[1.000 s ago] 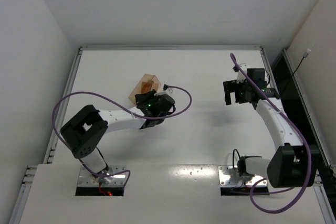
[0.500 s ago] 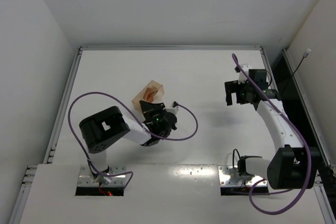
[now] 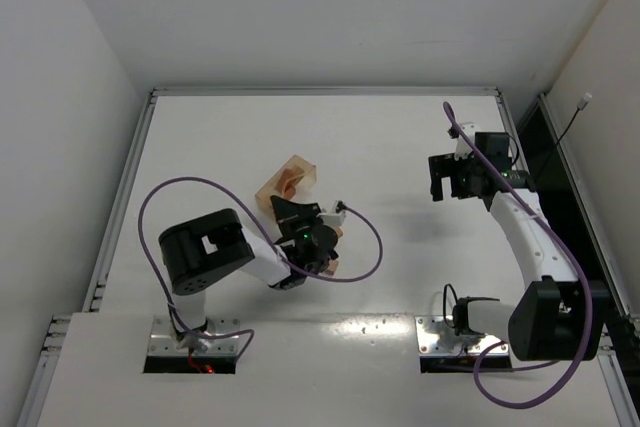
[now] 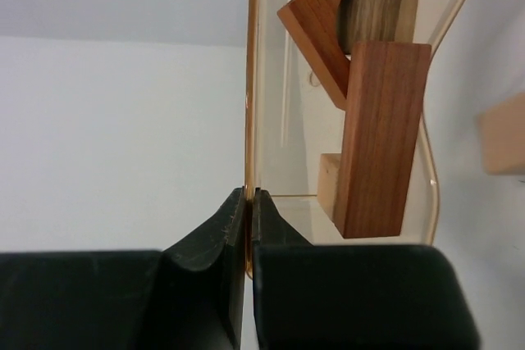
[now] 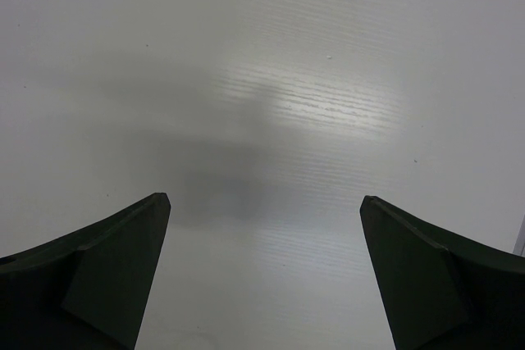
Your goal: Build the wood block tower
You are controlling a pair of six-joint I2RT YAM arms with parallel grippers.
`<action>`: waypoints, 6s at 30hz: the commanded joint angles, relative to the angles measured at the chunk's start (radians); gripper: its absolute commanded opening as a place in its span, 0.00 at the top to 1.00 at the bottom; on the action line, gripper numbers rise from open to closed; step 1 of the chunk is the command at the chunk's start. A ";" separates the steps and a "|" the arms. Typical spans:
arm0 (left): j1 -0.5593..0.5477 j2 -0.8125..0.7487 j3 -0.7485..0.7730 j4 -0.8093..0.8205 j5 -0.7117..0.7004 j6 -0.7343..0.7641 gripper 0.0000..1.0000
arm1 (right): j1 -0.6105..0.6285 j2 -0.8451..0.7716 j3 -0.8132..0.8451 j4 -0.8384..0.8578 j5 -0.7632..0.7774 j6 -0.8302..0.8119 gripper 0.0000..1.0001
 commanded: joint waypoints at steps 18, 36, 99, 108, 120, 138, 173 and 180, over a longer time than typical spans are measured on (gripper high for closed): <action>0.021 -0.085 0.184 -0.675 -0.005 -0.565 1.00 | -0.013 -0.011 0.016 0.012 -0.034 0.005 0.01; -0.048 -0.057 0.200 -0.564 -0.020 -0.451 1.00 | -0.013 0.018 0.048 -0.004 -0.040 0.014 0.01; 0.816 -0.248 0.719 -1.662 1.161 -1.162 1.00 | -0.013 0.066 0.089 -0.043 -0.213 -0.044 0.01; 1.106 -0.087 0.833 -1.604 1.279 -1.131 1.00 | -0.013 0.075 0.089 -0.052 -0.280 -0.053 0.01; 1.352 0.298 1.239 -1.718 1.616 -0.995 1.00 | -0.013 0.095 0.071 -0.052 -0.343 -0.072 0.01; 1.406 0.517 1.438 -1.777 1.626 -0.887 0.77 | -0.013 0.122 0.071 -0.052 -0.362 -0.081 0.01; 1.058 -0.493 0.741 -1.656 1.775 -1.045 0.16 | 0.590 0.190 0.107 -0.020 -0.119 -0.285 0.01; 1.058 -0.502 0.658 -1.646 1.775 -1.087 0.15 | 0.630 0.392 0.209 0.020 -0.136 -0.224 0.01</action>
